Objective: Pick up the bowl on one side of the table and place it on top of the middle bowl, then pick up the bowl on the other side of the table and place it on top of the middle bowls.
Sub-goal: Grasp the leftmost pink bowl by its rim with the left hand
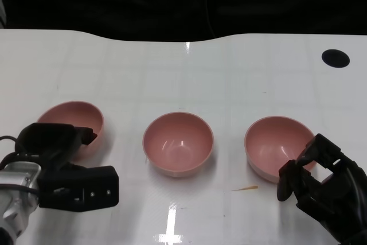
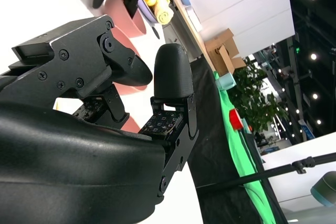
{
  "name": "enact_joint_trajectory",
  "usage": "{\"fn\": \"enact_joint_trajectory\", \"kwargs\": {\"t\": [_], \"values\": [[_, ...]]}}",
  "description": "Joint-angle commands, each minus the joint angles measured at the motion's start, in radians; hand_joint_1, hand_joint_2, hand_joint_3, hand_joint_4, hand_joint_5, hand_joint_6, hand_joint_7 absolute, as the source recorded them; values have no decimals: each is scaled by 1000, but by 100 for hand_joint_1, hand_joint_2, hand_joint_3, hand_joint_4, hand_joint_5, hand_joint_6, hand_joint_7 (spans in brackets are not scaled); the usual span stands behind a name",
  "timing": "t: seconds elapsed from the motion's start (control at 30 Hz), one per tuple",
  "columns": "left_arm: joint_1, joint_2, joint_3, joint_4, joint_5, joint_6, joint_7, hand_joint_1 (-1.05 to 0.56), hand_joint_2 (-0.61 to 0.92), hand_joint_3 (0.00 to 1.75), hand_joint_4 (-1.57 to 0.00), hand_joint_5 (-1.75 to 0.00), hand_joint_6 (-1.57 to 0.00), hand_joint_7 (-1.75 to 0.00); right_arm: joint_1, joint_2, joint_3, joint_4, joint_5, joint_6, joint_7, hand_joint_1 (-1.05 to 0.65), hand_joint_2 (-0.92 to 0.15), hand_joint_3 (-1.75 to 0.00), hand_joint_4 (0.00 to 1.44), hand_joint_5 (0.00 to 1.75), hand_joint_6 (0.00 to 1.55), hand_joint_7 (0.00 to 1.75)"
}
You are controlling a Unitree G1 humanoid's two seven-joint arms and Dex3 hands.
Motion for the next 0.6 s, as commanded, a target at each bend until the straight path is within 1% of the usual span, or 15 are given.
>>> {"fn": "enact_joint_trajectory", "kwargs": {"t": [0.03,0.07,0.1,0.13,0.2,0.23,0.27,0.3,0.33,0.37,0.4,0.5,0.6], "values": [[-44,-22,-21,108,-17,-21,48,-42,92,19,-74,-6,-81,-6,4,-3,-3,-2,1,-14,-1,-6,-61,-105,86,175,74,149],[-54,-28,-25,129,-23,-25,58,-32,92,22,-84,-8,-88,-7,4,-2,-2,-1,-1,-16,-3,-6,-60,-104,86,175,74,149],[-57,-38,-13,144,-48,-36,73,-29,92,23,-87,-8,-90,-6,4,-1,-1,-1,-2,-18,-4,-6,-60,-104,86,175,74,149],[-60,-45,-4,157,-67,-45,85,-20,92,19,-98,-12,-97,-8,4,0,-1,0,-2,-21,-2,-7,-61,-103,86,175,74,149],[-69,-50,-1,176,-90,-57,108,-15,92,14,-108,-15,-102,-8,2,-3,1,9,-2,-32,10,-7,-61,-103,86,175,74,149],[-72,-50,-1,179,-96,-61,115,-12,92,12,-108,-37,-109,-12,1,-5,1,12,-1,-34,12,-7,-62,-103,86,175,73,149],[-73,-48,2,177,-107,-72,120,-9,92,14,-91,-92,-113,-18,0,-5,1,13,1,-34,13,-7,-61,-102,86,175,74,148],[-71,-40,4,167,-118,-91,122,-9,92,17,-83,-115,-113,-23,-1,-4,1,13,4,-32,12,-7,-61,-102,86,175,74,148],[-69,-34,5,160,-126,-104,123,-8,92,20,-74,-143,-96,-73,-1,-3,1,13,6,-30,11,-7,-61,-102,86,175,75,148],[-68,-26,5,144,-131,-110,115,-7,92,23,-69,-156,-73,-119,-1,-2,1,14,7,-31,11,-7,-61,-102,87,175,75,148],[-67,-13,5,116,-136,-114,91,-8,92,24,-72,-144,-70,-118,0,-1,2,12,4,-32,6,-7,-61,-102,87,175,75,148],[-57,25,10,24,-155,-127,23,-8,92,26,-71,-150,-72,-123,4,1,5,6,-3,-33,-1,-7,-61,-102,87,175,76,148],[-42,55,16,-59,-164,-138,-20,-7,92,26,-71,-152,-72,-125,6,2,8,2,-4,-31,-2,-7,-61,-103,87,175,76,147]]}}
